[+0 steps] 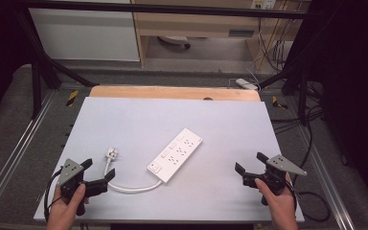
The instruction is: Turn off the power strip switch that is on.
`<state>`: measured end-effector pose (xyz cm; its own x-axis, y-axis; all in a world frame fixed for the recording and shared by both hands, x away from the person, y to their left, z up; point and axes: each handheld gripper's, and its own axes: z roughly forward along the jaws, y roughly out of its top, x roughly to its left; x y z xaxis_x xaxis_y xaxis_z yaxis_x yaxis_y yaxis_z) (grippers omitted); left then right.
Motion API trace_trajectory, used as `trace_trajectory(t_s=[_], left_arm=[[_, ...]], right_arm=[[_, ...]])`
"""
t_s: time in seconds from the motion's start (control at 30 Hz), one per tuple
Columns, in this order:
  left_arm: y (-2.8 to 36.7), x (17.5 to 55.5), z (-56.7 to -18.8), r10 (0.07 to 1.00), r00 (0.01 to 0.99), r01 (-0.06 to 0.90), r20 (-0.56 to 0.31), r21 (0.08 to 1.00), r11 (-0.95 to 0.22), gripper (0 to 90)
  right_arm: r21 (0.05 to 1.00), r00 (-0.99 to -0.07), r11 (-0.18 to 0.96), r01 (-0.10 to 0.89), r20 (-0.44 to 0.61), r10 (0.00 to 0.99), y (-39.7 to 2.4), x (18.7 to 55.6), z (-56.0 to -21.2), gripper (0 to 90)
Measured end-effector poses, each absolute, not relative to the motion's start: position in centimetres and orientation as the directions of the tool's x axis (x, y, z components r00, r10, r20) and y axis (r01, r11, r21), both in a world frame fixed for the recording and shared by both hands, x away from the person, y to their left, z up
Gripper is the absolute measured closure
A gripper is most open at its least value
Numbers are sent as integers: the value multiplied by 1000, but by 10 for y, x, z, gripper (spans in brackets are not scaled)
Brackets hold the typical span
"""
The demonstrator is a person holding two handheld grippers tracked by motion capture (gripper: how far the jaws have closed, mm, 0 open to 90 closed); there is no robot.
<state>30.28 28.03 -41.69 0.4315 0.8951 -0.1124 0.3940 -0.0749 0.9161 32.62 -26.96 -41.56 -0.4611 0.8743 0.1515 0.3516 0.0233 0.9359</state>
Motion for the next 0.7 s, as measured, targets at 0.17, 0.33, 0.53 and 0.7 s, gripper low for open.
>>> trace_trajectory(t_s=[0.17, 0.33, 0.53, 0.7], left_arm=[[281, 303, -417, 894, 433, 394, -110, 916, -79, 55], [280, 303, -418, 893, 438, 403, -103, 911, -92, 54], [279, 303, -418, 889, 447, 403, -98, 909, -102, 54], [279, 303, -418, 890, 445, 404, -99, 909, -101, 54]], right_arm=[[941, -457, 13, 339, 152, 876, -266, 326, -407, 46], [942, -454, 29, 334, 133, 881, -263, 329, -398, 38], [945, -471, 42, 325, 123, 874, -258, 340, -383, 35], [950, -479, 39, 311, 121, 869, -253, 347, -371, 35]])
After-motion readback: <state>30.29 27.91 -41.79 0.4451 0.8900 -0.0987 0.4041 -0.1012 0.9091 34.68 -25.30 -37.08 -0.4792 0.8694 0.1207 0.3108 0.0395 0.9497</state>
